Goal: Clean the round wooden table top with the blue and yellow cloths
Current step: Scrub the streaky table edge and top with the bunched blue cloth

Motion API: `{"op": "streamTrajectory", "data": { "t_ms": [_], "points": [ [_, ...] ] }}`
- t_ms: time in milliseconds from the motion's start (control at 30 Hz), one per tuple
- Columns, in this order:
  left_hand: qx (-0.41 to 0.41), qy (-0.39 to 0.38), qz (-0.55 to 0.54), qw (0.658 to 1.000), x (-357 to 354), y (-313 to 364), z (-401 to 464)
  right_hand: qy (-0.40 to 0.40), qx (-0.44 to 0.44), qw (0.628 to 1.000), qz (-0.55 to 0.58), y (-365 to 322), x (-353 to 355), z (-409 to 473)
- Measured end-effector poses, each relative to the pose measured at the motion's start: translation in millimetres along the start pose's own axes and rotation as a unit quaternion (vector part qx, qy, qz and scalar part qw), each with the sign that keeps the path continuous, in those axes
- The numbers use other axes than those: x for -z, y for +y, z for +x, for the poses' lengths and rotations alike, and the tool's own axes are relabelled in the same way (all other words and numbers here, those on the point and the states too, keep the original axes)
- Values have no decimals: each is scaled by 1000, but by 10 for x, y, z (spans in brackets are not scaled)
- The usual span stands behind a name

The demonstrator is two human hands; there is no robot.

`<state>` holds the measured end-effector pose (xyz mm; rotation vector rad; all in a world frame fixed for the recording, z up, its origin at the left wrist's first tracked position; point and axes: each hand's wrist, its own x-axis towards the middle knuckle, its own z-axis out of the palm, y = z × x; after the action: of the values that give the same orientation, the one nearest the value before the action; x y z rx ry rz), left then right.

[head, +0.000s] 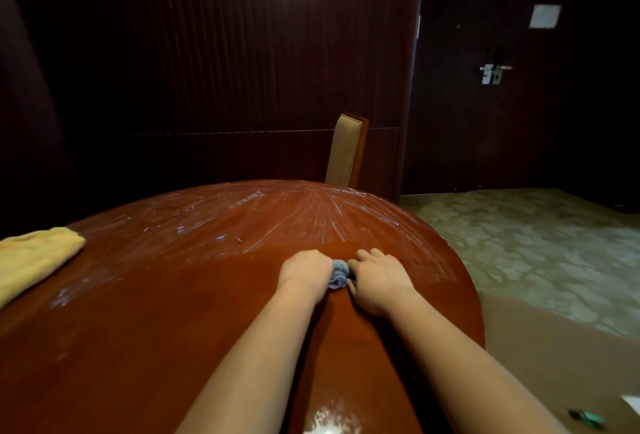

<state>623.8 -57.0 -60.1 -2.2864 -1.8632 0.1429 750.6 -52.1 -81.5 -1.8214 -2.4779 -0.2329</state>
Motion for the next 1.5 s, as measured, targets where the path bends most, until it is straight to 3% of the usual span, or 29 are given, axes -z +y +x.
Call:
{"op": "streamTrajectory", "data": {
  "t_ms": [667,1200,1500],
  "points": [
    [-12,30,-28,999,-262,-399,1104,15,-34,999,11,234,-255,1071],
    [-12,14,12,1000,-9,58,-40,9,-16,1000,19,100,-30,-212],
    [-51,9,3,999,29,307,-382,-24,-5,1000,6,306,109,-716]
  ]
}}
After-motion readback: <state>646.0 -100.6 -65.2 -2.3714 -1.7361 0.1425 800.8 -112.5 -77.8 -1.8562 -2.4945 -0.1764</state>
